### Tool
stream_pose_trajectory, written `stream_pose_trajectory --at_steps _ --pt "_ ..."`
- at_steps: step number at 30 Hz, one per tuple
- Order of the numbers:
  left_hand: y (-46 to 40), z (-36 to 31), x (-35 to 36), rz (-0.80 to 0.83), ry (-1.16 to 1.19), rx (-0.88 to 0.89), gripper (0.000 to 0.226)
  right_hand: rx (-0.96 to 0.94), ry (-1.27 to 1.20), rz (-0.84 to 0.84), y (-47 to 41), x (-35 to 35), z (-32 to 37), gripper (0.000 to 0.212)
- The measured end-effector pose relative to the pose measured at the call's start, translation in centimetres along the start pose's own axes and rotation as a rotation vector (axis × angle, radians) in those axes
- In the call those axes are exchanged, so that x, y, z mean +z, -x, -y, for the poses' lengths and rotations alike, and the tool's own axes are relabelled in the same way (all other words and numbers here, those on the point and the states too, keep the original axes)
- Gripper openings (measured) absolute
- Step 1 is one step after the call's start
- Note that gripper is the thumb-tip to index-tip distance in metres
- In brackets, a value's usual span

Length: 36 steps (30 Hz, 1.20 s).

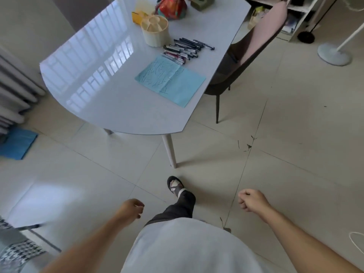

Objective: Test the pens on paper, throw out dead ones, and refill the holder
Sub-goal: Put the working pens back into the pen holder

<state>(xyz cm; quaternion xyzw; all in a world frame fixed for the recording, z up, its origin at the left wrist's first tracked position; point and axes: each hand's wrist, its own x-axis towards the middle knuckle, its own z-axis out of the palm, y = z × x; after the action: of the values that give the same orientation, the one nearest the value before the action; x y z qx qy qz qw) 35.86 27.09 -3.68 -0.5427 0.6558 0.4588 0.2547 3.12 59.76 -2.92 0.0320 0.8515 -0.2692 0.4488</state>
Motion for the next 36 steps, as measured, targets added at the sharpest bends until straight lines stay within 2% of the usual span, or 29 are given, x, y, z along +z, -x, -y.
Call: stream_pose_trajectory --at_steps 3,6,11,14,20,25,30,36 --pt "-2.8 -3.8 -1.2 0.023 0.040 0.007 0.014 0.006 0.092 0.025 -2.7 -0.4 2.9 0.030" --pt "-5.4 -8.4 -3.1 0.062 0.019 0.035 0.015 0.026 0.170 0.043 -4.5 -1.7 6.1 0.028" --pt "-8.3 -18.1 -7.6 0.207 -0.194 0.297 0.021 -0.006 0.215 0.003 -7.4 -4.3 13.3 0.023" --pt "-9.0 -23.2 -10.5 0.218 -0.165 0.407 0.016 -0.039 0.235 -0.008 -9.2 -5.1 18.3 0.020" --pt "-11.4 -27.2 -15.6 -0.008 0.032 0.434 0.012 -0.225 0.318 0.012 -12.3 -4.9 29.1 0.017" --pt "-13.7 -27.0 -18.0 -0.223 0.019 0.409 0.014 -0.375 0.306 0.064 -14.9 -3.9 38.4 0.015" --pt "-15.2 -27.9 -18.6 -0.381 0.080 0.320 0.017 -0.529 0.231 0.096 -18.7 -3.1 49.7 0.014" --pt "-16.0 -28.8 -17.5 -0.453 0.127 0.152 0.018 -0.626 0.094 0.127 -23.7 -2.1 64.7 0.012"
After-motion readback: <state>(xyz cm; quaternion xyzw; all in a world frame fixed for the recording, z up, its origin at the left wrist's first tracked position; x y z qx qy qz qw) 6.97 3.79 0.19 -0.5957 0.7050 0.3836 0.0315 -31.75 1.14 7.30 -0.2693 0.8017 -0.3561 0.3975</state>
